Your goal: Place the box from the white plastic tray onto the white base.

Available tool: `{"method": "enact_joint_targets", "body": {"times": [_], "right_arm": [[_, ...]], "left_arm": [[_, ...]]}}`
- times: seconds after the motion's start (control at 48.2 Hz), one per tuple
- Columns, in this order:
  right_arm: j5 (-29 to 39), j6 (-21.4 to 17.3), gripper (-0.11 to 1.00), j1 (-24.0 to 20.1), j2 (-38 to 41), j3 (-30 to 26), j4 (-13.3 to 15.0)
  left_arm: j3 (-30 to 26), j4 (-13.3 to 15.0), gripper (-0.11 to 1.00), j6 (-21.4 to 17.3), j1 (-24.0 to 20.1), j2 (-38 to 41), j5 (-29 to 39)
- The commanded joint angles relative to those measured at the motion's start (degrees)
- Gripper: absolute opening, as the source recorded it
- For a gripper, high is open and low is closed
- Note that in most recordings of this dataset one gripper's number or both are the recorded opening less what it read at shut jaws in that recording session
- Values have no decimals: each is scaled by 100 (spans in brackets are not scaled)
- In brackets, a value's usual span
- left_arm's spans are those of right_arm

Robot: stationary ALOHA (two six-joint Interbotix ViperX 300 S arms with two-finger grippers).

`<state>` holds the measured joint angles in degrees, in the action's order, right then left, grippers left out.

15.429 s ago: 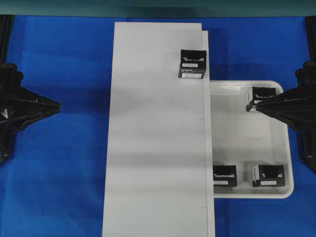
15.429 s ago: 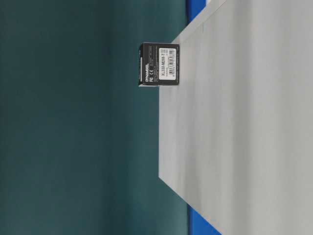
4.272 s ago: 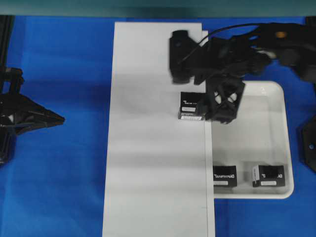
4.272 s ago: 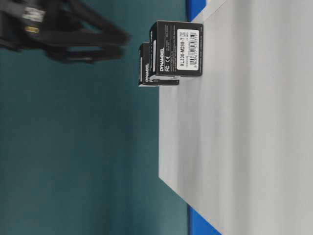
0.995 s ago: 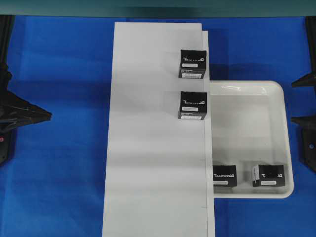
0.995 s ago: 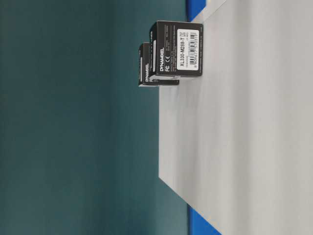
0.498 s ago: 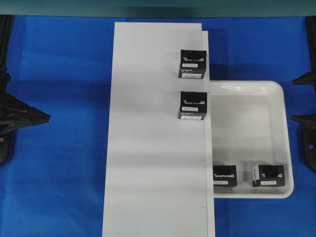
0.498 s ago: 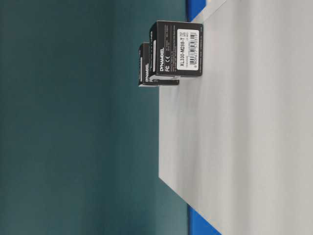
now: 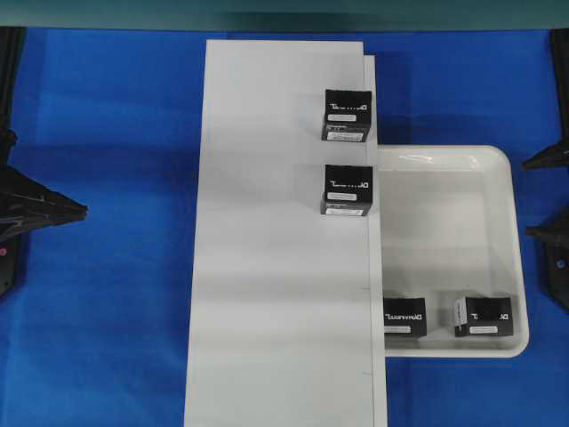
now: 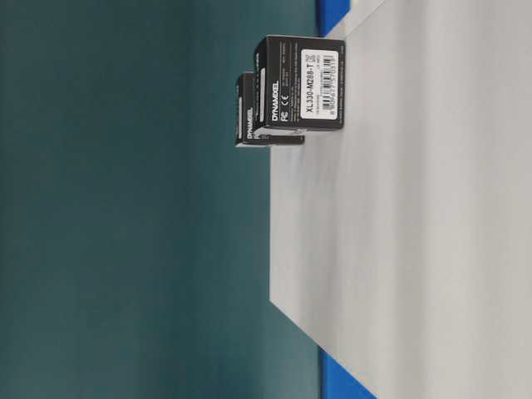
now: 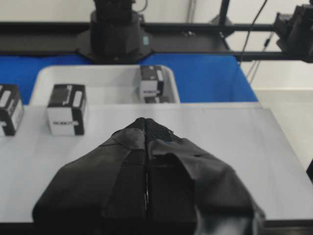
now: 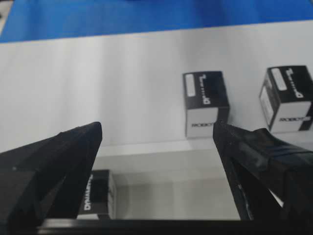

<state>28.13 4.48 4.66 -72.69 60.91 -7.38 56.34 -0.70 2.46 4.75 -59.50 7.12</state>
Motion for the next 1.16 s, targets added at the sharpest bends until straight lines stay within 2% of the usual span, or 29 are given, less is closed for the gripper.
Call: {"method": "enact_joint_targets", "body": {"times": [0.0,0.809,1.141], "right_arm": [[-35,-18,100,-18,9,-9,-26],[-114,-62,100,-18,9,44,-26],[-299,-62,100,-18,-9,325,-26]], "left_arm": [[-70,-18,-7,18,0,-35,-26],[97,-9,-7,44,0,-149,-26],[264,-18,-7,44,0,-141,-53]]}}
